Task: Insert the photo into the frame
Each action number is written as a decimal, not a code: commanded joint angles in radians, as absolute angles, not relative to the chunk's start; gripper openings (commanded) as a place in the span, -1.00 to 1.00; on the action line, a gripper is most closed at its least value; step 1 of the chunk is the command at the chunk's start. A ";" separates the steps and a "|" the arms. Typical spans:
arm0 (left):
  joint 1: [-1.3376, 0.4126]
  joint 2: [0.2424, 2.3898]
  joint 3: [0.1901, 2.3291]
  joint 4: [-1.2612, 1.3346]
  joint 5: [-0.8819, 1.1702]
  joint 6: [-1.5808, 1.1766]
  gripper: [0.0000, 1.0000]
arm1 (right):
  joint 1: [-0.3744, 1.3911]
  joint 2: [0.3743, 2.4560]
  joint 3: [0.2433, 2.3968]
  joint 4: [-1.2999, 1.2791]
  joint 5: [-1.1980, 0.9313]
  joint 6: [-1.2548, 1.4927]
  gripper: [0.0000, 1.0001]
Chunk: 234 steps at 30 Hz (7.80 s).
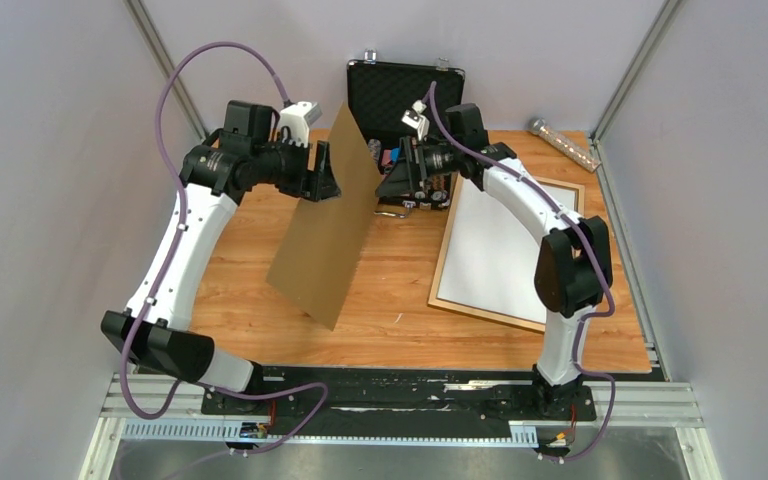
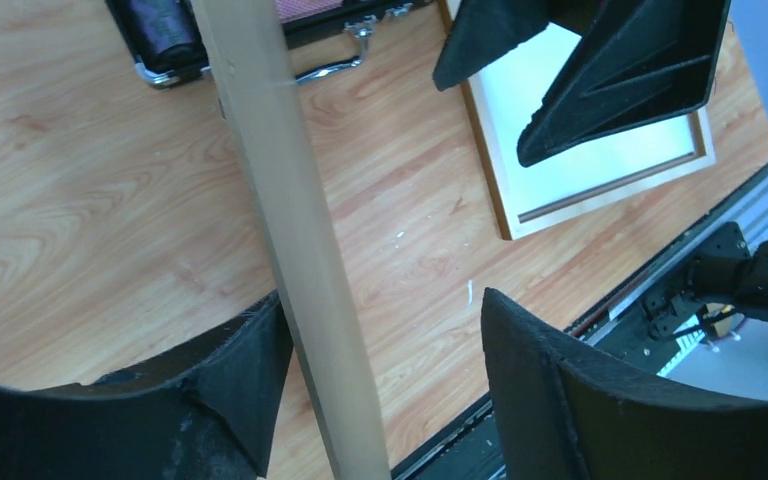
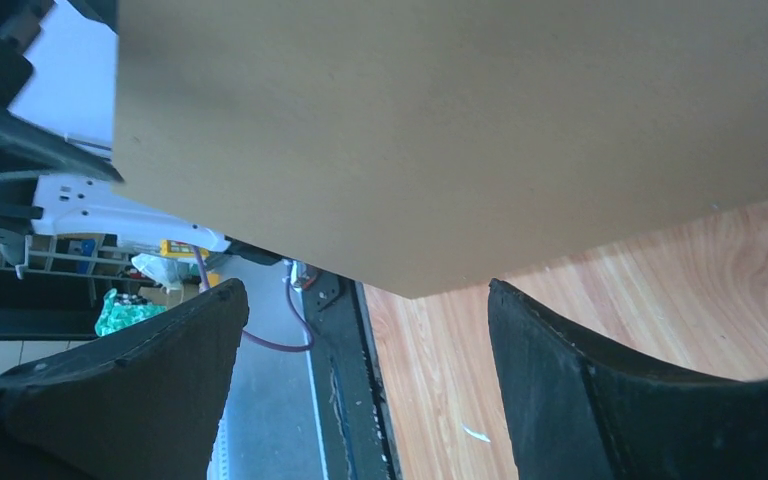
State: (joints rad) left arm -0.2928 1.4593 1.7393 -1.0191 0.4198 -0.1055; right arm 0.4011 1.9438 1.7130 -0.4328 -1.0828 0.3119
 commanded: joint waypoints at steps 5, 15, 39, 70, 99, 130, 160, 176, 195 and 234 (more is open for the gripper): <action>-0.328 1.357 1.652 -0.874 0.595 -0.124 0.63 | 0.424 1.853 1.703 -0.235 -1.033 0.612 0.75; -0.369 1.324 1.597 -0.832 0.700 -0.101 0.78 | 0.444 1.782 1.601 -0.068 -1.039 0.761 0.75; -0.413 1.293 1.547 -0.827 0.728 -0.065 0.97 | 0.476 1.683 1.538 -0.141 -0.858 0.713 0.76; -0.413 1.250 1.579 -0.886 0.529 -0.017 1.00 | 0.386 1.426 1.178 -0.086 -0.734 0.659 0.43; -0.413 1.220 1.542 -0.871 0.499 -0.007 1.00 | 0.193 1.310 0.879 0.133 -0.735 0.647 -0.10; -0.413 1.218 1.535 -0.863 0.473 -0.004 1.00 | 0.175 1.274 0.812 0.081 -0.707 0.515 -0.68; -0.413 1.289 1.565 -0.858 0.474 0.019 1.00 | -0.220 1.443 1.006 -0.080 -1.142 0.587 -1.00; -0.413 1.424 1.618 -0.796 0.537 -0.029 0.99 | -0.605 1.420 0.991 -0.312 -1.447 0.428 -1.00; -0.413 1.495 1.585 -0.740 0.548 -0.030 0.98 | -0.799 1.877 1.438 -1.173 -1.442 -0.379 -1.00; -0.425 1.588 1.628 -0.762 0.503 -0.017 0.97 | -0.741 2.181 1.779 -1.313 -1.370 -0.501 -1.00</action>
State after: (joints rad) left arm -0.4187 1.5864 1.5932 -0.7738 0.5064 -0.0196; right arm -0.7849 2.0853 1.7382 -1.5959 -1.3258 -0.5507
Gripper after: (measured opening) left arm 0.988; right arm 0.044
